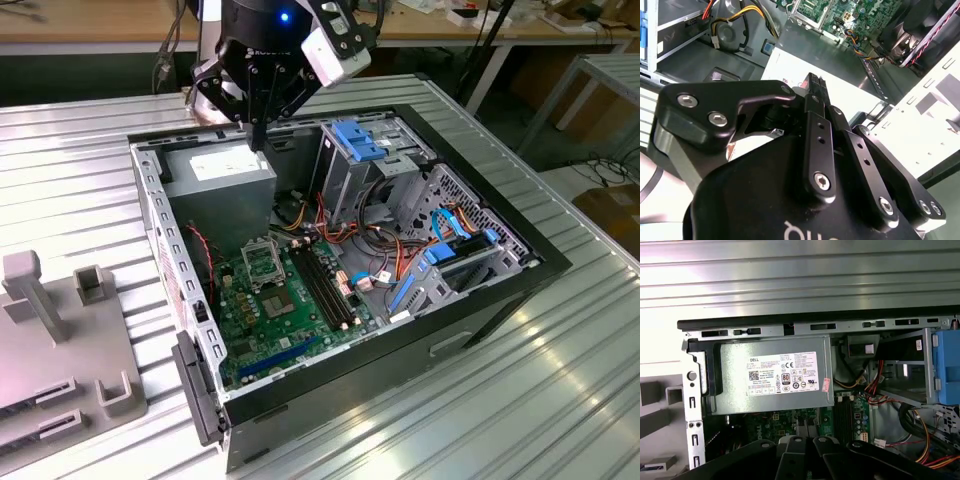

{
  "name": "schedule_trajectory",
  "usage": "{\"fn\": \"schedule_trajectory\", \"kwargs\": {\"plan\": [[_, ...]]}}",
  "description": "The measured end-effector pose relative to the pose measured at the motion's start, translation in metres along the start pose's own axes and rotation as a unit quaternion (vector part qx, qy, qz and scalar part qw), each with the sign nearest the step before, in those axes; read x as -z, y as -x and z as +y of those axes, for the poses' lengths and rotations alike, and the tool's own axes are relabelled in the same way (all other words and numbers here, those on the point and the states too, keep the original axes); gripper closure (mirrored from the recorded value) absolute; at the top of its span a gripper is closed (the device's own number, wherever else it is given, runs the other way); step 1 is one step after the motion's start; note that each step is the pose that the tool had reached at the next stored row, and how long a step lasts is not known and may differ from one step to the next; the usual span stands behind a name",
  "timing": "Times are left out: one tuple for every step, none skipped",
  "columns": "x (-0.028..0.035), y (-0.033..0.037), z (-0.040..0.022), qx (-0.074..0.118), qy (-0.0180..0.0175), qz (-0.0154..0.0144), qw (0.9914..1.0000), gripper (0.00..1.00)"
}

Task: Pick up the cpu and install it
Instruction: 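Reach for the cpu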

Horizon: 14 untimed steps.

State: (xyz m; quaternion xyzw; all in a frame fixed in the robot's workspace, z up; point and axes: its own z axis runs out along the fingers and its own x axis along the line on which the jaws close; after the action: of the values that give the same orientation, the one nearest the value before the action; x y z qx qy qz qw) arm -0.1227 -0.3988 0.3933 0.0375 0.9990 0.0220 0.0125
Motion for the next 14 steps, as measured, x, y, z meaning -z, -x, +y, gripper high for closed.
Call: {"fn": "schedule_trajectory", "kwargs": {"plan": [[0.0001, -0.0016, -0.0002, 0.0, -0.0001, 0.0, 1.0, 0.89], [0.0001, -0.0029, -0.0002, 0.0, 0.0, 0.0, 1.0, 0.89], [0.0001, -0.0043, -0.0004, 0.0, 0.0001, 0.0, 1.0, 0.89], [0.0001, -0.006, -0.0005, 0.0, 0.0, 0.0, 1.0, 0.89], [0.0001, -0.0072, -0.0006, 0.0, 0.0001, 0.0, 1.0, 0.89], [0.0002, -0.0084, -0.0006, 0.0, 0.0001, 0.0, 1.0, 0.89], [0.0002, -0.0094, -0.0007, 0.0, 0.0001, 0.0, 1.0, 0.89], [0.0002, -0.0101, -0.0008, 0.0, 0.0001, 0.0, 1.0, 0.89], [0.0002, -0.0109, -0.0008, 0.0, 0.0001, 0.0, 1.0, 0.89], [0.0003, -0.0117, -0.0009, 0.0, 0.0, 0.0, 1.0, 0.89], [0.0003, -0.0124, -0.0009, 0.0, 0.0, 0.0, 1.0, 0.89], [0.0003, -0.0131, -0.001, 0.0, 0.0, 0.0, 1.0, 0.89], [0.0003, -0.0138, -0.001, 0.0, 0.0001, 0.0, 1.0, 0.89], [0.0004, -0.0148, -0.0011, 0.0, 0.0, 0.0, 1.0, 0.89]]}}
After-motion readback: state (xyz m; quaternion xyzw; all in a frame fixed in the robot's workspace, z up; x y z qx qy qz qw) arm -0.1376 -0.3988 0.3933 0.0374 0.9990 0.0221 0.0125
